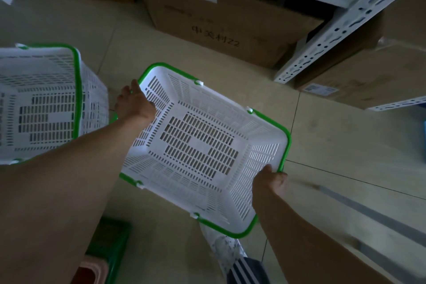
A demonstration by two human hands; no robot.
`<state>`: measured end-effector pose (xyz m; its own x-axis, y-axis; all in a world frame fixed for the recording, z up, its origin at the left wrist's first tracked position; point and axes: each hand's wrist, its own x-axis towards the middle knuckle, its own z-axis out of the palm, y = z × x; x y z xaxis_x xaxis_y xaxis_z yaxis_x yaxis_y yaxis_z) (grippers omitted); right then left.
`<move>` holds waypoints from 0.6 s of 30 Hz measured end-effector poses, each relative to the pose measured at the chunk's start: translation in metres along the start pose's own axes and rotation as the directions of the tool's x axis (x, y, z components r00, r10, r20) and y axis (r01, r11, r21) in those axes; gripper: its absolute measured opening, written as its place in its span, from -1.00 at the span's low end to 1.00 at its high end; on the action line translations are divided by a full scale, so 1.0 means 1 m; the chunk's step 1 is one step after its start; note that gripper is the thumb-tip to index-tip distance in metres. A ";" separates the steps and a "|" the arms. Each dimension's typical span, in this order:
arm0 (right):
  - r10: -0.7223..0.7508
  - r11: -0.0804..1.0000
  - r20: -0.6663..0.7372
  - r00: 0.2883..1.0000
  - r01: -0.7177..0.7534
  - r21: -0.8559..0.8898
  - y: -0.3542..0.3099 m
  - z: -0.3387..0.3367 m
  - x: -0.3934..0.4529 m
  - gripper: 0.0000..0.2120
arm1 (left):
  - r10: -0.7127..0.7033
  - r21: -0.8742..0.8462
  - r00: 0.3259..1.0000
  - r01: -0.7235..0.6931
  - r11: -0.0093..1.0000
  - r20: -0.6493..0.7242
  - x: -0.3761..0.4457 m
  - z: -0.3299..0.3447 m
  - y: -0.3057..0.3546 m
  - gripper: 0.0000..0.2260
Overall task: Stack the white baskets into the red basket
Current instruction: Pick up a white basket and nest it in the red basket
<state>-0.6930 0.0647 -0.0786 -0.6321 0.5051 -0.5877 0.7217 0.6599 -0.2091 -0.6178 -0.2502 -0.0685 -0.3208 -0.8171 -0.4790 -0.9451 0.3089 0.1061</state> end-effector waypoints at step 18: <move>-0.280 0.960 -0.105 0.954 0.275 -0.058 -0.067 0.012 0.012 -0.70 | -0.369 -0.104 0.928 0.362 0.927 -0.057 -0.019 0.005 -0.040 -0.44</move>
<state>-0.7453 0.0198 -0.0804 -0.8350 0.3555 -0.4200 0.5021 0.8044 -0.3175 -0.5738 -0.2444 -0.0681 0.0472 -0.8998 -0.4337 -0.9981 -0.0599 0.0157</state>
